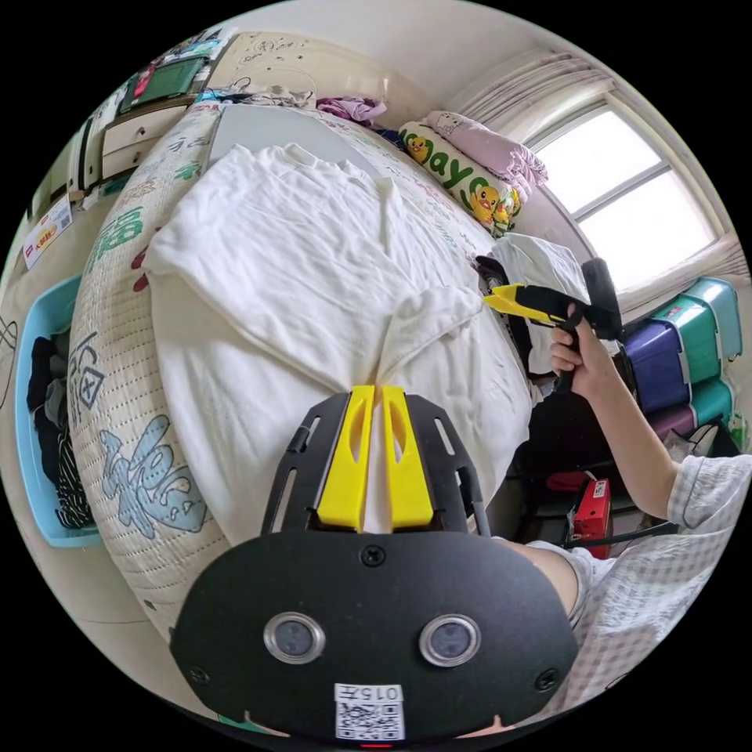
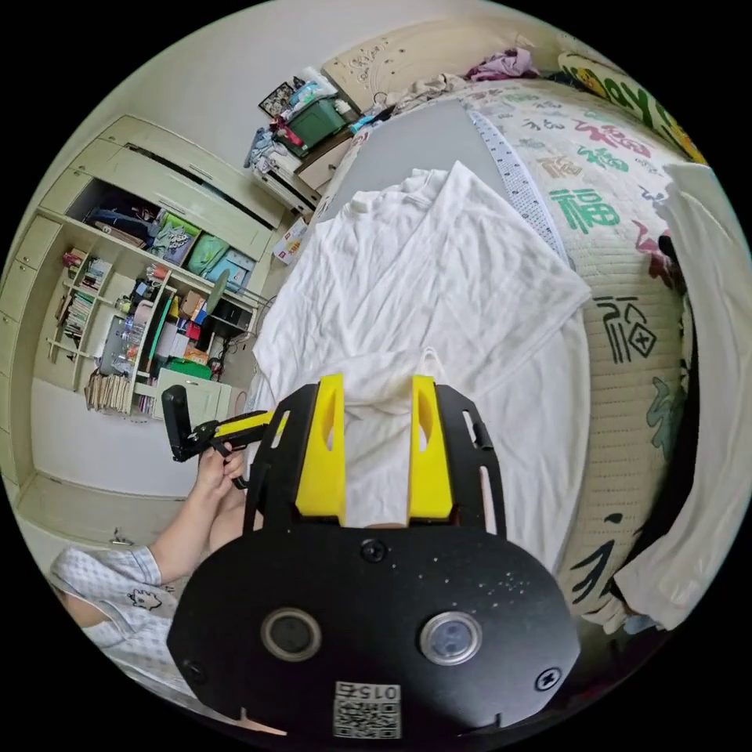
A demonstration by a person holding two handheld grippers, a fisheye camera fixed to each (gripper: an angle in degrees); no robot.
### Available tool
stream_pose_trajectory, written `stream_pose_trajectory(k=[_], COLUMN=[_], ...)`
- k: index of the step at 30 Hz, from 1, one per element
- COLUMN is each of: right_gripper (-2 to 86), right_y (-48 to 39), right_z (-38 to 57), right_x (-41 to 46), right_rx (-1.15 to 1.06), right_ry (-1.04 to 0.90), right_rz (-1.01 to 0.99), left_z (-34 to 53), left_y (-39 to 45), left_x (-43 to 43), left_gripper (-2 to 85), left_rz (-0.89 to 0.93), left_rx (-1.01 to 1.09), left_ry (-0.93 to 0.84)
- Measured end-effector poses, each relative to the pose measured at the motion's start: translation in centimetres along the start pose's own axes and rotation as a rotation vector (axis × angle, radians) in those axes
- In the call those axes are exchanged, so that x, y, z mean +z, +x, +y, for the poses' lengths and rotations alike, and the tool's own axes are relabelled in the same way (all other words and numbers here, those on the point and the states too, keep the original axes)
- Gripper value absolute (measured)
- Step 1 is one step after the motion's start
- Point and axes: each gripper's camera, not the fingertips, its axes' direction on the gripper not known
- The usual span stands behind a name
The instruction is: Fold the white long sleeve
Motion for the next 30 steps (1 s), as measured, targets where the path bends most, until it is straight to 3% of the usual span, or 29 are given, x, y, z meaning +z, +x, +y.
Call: stream_pose_trajectory(k=[2,5,12,18,21,24,26,30], right_gripper=[1.8,0.3,1.4,10.6,10.0,5.0,2.0,0.5], right_y=[0.6,-0.3,0.6,4.2,4.6,5.2,4.5,2.6], right_z=[-1.3,-0.4,6.4,3.2,0.8,-0.1,1.3,6.8], right_x=[1.2,-0.1,-5.4,-4.6,-2.5,-1.2,-2.6,-6.1], right_rx=[0.009,-0.043,-0.085,0.028,0.054,0.084,0.049,-0.034], right_ry=[-0.072,-0.07,0.033,0.03,-0.023,-0.067,-0.031,0.047], right_rz=[-0.023,-0.005,0.083,-0.075,-0.028,-0.002,-0.012,-0.104], left_z=[0.3,0.7,2.5,4.2,5.5,5.9,5.8,6.5], left_y=[0.6,1.2,2.2,3.9,5.1,6.1,5.7,6.8], left_x=[-0.7,-1.6,-4.3,-7.6,-8.3,-9.1,-9.5,-9.1], left_gripper=[0.3,0.3,0.8,1.6,3.4,6.6,7.5,8.3], left_rz=[-0.001,0.005,0.059,0.181,0.28,0.238,0.485,0.566], left_rx=[-0.008,-0.025,-0.086,-0.195,-0.251,-0.287,-0.33,-0.4], left_ry=[-0.001,-0.014,-0.016,0.082,0.16,0.169,0.24,0.269])
